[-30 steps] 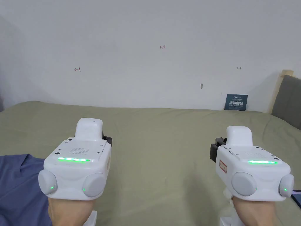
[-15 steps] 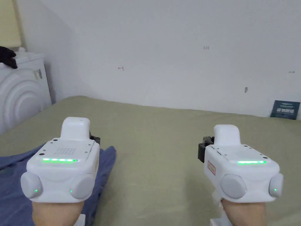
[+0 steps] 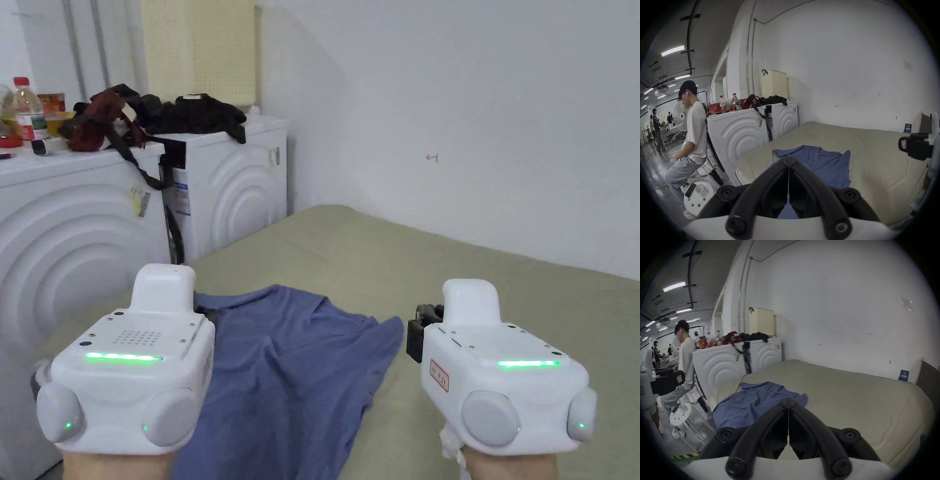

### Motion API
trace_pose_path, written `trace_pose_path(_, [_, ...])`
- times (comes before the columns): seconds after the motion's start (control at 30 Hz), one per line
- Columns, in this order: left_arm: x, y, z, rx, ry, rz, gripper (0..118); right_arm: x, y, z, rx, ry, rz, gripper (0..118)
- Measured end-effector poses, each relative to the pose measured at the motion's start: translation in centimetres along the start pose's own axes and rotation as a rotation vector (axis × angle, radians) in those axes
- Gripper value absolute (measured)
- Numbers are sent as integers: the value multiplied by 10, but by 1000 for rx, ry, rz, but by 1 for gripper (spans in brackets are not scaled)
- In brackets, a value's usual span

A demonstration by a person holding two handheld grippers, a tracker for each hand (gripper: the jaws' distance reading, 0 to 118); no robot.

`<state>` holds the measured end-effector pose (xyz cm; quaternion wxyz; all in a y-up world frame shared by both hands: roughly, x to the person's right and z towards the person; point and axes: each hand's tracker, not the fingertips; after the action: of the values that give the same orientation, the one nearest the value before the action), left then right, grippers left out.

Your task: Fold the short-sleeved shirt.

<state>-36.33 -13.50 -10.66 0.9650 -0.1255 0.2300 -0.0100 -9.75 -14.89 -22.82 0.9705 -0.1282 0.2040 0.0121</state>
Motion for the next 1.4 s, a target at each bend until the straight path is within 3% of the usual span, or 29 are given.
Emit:
trace_pose_path(0.17, [-13,1,7,-5,25,4,0,-18,-5,-2,-13,41,3,3])
trace_pose_path(0.3, [-9,2,0,-17,12,-10,0,-8,-5,1,-7,27,-3,3])
trace_pose_path(0.67, [56,26,-128,-308,-342,-130,0,63,-17,-7,-44,-107,-13,4])
trace_pose_path(0.7, [66,29,-147,-348,-381,-181,5,71,-18,-10,-48,-129,-19,4])
trace_pose_path(0.73, [75,32,-168,-364,-426,-194,27,80,-20,-13,-53,-134,-24,5])
trace_pose_path(0.77, [83,36,-189,-390,-476,-196,79,88,-22,-15,-56,-132,-33,12])
trace_pose_path(0.8, [89,39,-209,-433,-517,-187,112,95,-23,-18,-62,-135,-47,20])
trace_pose_path(0.83, [99,41,-232,-496,-556,-173,118,102,-26,-22,-77,-135,-54,34])
trace_pose_path(0.87, [108,42,-246,-500,-595,-163,118,109,-28,-24,-88,-134,-71,48])
trace_pose_path(0.93, [129,41,-278,-499,-620,-137,118,119,-34,-33,-140,-127,-105,47])
trace_pose_path(1.0, [147,36,-306,-560,-643,-151,118,127,-38,-38,-146,-121,-118,38])
trace_pose_path(1.03, [159,29,-320,-608,-657,-189,118,130,-41,-38,-141,-124,-117,26])
trace_pose_path(1.1, [183,8,-346,-656,-662,-260,118,135,-42,-36,-115,-140,-113,20])
trace_pose_path(1.17, [195,-12,-379,-718,-620,-295,118,140,-38,-32,-63,-165,-144,2])
trace_pose_path(1.23, [208,-33,-394,-776,-624,-300,118,146,-33,-23,-29,-142,-169,1])
trace_pose_path(1.4, [216,-68,-409,-810,-599,-348,116,150,-17,-11,4,-125,-147,1])
